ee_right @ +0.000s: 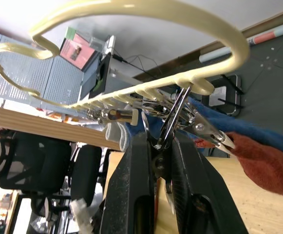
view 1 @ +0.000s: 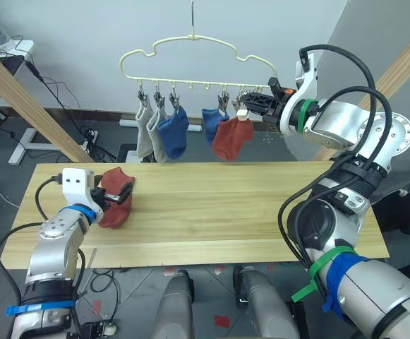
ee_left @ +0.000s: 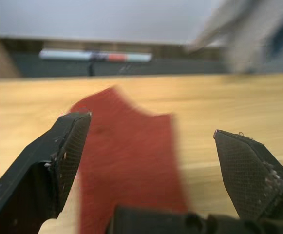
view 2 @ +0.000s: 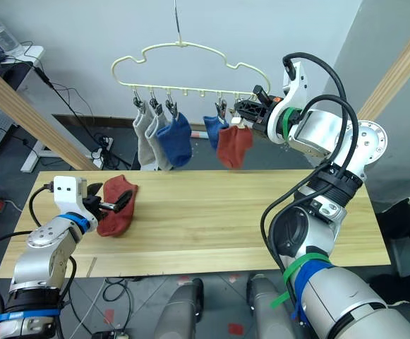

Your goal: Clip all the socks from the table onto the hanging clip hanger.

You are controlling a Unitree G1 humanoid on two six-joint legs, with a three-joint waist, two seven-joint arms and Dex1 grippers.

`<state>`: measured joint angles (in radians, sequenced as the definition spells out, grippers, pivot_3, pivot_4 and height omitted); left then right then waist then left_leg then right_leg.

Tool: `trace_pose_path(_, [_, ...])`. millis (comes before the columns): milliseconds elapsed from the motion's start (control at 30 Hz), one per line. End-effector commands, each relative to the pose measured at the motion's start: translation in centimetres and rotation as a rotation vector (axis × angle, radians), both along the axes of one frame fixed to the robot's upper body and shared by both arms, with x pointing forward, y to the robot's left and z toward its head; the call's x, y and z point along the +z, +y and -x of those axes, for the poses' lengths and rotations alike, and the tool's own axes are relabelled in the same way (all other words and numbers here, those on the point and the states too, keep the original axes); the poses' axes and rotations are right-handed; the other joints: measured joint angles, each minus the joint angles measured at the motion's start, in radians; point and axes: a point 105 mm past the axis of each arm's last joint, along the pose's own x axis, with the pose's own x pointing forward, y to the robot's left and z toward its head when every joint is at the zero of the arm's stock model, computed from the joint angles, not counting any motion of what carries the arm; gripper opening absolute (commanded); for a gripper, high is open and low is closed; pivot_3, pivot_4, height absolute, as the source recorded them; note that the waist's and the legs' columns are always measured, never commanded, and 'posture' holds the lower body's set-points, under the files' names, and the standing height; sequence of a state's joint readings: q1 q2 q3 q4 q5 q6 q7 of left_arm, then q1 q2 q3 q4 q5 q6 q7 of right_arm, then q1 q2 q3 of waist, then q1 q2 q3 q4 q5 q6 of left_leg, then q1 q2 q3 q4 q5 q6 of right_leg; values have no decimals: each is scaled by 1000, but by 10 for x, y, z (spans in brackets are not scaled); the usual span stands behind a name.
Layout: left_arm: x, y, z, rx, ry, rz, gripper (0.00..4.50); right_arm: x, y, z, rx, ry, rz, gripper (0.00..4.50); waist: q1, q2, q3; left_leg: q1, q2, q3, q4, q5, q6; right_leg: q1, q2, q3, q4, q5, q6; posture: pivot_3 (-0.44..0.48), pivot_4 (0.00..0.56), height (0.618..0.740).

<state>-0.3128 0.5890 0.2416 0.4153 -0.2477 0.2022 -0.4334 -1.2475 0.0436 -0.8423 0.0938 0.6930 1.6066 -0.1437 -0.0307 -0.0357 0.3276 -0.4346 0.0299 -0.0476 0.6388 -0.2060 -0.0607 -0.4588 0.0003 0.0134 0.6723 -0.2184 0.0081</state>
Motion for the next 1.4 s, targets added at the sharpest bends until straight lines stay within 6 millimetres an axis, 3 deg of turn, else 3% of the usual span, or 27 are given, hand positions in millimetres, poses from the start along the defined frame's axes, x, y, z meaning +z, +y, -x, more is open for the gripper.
trace_pose_path(33, [1,11,-5,29,-10,-27,4500,14,5,6,41,-59,-4,214,-1,0,0,0,0,0,0,0,0,0,0,0,0,0,0,4,311,740])
trace_pose_path(267, [-28,14,-19,39,151,63,4500,16,6,6,39,-61,6,214,-1,0,0,0,1,-1,-2,0,0,0,0,-1,0,0,0,-4,304,740])
trace_pose_path(633, [-51,14,-14,66,279,192,4500,16,5,7,38,-61,9,214,-4,0,0,2,0,0,-2,0,0,0,0,-1,3,0,0,-10,301,740])
trace_pose_path(1000, [-58,8,-6,-1,295,109,2091,17,6,6,41,-55,11,182,-3,0,0,3,0,0,-2,0,0,0,-1,0,3,0,0,-3,303,740])
trace_pose_path(1400, [-54,3,-8,-62,257,15,1945,16,4,4,33,-47,14,182,-3,0,0,3,0,0,-3,0,0,0,-1,0,3,0,0,-5,306,740])
